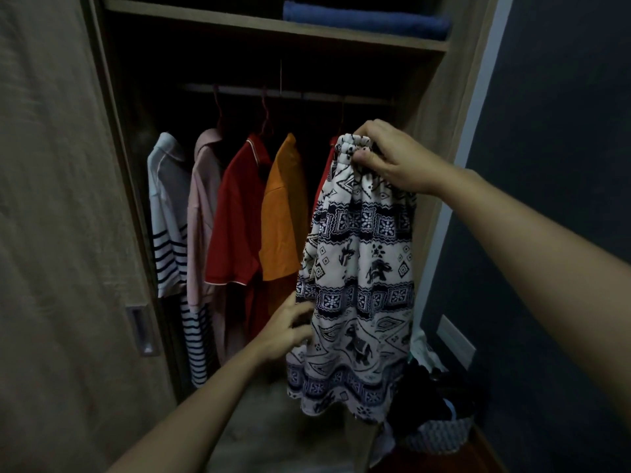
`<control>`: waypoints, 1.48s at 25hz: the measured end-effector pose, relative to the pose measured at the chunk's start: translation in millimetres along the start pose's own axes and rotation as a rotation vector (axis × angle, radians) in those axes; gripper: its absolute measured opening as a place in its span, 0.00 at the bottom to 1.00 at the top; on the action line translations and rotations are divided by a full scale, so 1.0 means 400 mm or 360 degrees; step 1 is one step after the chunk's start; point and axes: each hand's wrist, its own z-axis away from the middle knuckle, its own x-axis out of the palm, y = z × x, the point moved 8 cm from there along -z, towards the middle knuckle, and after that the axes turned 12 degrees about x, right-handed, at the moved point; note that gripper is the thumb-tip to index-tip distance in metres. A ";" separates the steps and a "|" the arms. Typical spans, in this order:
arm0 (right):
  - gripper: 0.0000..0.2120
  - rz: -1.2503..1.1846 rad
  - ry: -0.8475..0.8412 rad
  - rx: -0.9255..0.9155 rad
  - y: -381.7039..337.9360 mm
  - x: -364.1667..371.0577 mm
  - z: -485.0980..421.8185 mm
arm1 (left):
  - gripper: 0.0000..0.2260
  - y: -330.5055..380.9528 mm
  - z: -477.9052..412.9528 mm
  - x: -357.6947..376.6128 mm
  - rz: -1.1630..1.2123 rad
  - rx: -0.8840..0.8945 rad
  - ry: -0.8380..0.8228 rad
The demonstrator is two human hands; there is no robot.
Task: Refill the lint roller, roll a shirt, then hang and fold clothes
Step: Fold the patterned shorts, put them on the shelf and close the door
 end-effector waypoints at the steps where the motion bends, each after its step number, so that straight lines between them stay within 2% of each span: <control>1: 0.16 0.0006 0.0026 0.0018 0.002 -0.006 -0.003 | 0.20 0.008 0.001 0.016 0.0014 0.0062 -0.0045; 4: 0.17 0.0019 0.0083 0.0071 0.013 -0.026 -0.012 | 0.14 0.012 0.004 0.030 -0.0180 0.0128 -0.0040; 6: 0.18 0.0047 0.0142 0.0128 0.033 -0.038 -0.014 | 0.15 -0.015 0.015 0.021 -0.0279 0.0036 0.0001; 9: 0.18 0.0182 0.0251 0.0273 0.074 -0.045 -0.002 | 0.13 -0.049 0.039 0.005 -0.0199 -0.0076 0.0075; 15: 0.20 0.0216 0.0344 0.0511 0.140 -0.024 0.023 | 0.03 -0.039 0.083 -0.029 -0.0386 -0.0037 0.0317; 16: 0.21 0.0233 0.0358 0.0547 0.150 -0.023 0.026 | 0.02 -0.040 0.096 -0.040 -0.0426 -0.0047 0.0372; 18: 0.21 0.0273 0.0391 0.0627 0.170 -0.024 0.029 | 0.12 -0.038 0.118 -0.060 -0.0487 0.0009 0.0455; 19: 0.21 0.0287 0.0407 0.0666 0.178 -0.024 0.030 | 0.16 -0.041 0.123 -0.062 -0.0567 0.0110 0.0422; 21: 0.21 0.0306 0.0432 0.0719 0.189 -0.022 0.033 | 0.18 -0.049 0.127 -0.044 -0.0824 0.0244 0.0171; 23: 0.22 0.0322 0.0427 0.0733 0.194 -0.015 0.037 | 0.10 -0.075 0.131 -0.035 -0.0920 0.0252 -0.0045; 26: 0.21 0.0359 0.0393 0.0737 0.196 0.008 0.040 | 0.11 -0.096 0.140 -0.025 -0.0838 0.0205 -0.0329; 28: 0.21 0.0357 0.0397 0.0747 0.195 0.019 0.040 | 0.17 -0.100 0.151 -0.018 -0.0832 0.0130 -0.0438; 30: 0.22 0.0350 0.0437 0.0787 0.199 0.022 0.041 | 0.25 -0.084 0.154 -0.007 -0.0814 0.0174 -0.0528; 32: 0.22 0.0328 0.0454 0.0865 0.210 0.023 0.044 | 0.21 -0.060 0.154 -0.002 -0.0885 0.0315 -0.0578; 35: 0.23 0.0267 0.0432 0.0966 0.218 0.034 0.049 | 0.09 -0.009 0.152 -0.008 -0.1232 0.0617 -0.0449; 37: 0.23 0.0187 0.0382 0.1000 0.219 0.062 0.053 | 0.09 0.060 0.139 -0.001 -0.1438 0.0732 -0.0303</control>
